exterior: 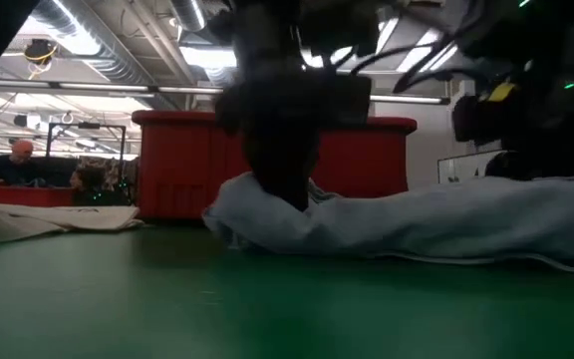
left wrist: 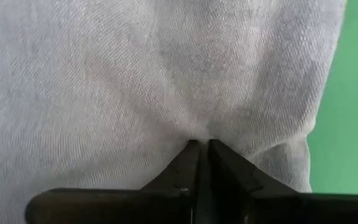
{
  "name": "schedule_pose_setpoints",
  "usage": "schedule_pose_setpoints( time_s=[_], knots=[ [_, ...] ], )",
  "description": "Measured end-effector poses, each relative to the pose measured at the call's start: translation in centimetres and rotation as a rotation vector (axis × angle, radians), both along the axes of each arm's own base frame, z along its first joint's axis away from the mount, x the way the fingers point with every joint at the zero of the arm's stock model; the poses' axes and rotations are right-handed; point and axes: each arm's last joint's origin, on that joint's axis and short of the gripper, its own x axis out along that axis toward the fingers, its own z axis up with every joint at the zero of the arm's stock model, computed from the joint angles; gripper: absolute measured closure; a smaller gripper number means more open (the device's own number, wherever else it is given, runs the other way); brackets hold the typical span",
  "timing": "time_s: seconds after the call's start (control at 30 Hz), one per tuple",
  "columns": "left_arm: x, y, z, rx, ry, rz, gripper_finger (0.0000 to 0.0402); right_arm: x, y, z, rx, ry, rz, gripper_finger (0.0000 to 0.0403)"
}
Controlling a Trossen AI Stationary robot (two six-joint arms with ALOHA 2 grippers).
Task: Fold Laundry from Bin
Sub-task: Fold the light blue jeans
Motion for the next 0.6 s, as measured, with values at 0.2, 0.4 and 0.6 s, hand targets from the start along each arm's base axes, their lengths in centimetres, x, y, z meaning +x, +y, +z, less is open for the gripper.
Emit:
schedule_pose_setpoints(
  time_s=[0.2, 0.4, 0.6],
  knots=[
    [0.5, -3.9, 2.2, -0.074, -0.039, -0.026, 0.0365, 0.5, 3.6, 0.3, 0.049, -0.058, 0.113, 0.0203],
    [1.6, -6.0, 6.7, -0.106, -0.152, -0.069, 0.0368, 1.2, 6.8, 2.3, 0.093, -0.091, 0.215, 0.0203],
    [2.5, -5.6, 9.1, -0.054, -0.252, -0.039, 0.0362, 1.8, 9.4, 4.4, 0.093, -0.174, 0.302, 0.0203]
  ],
)
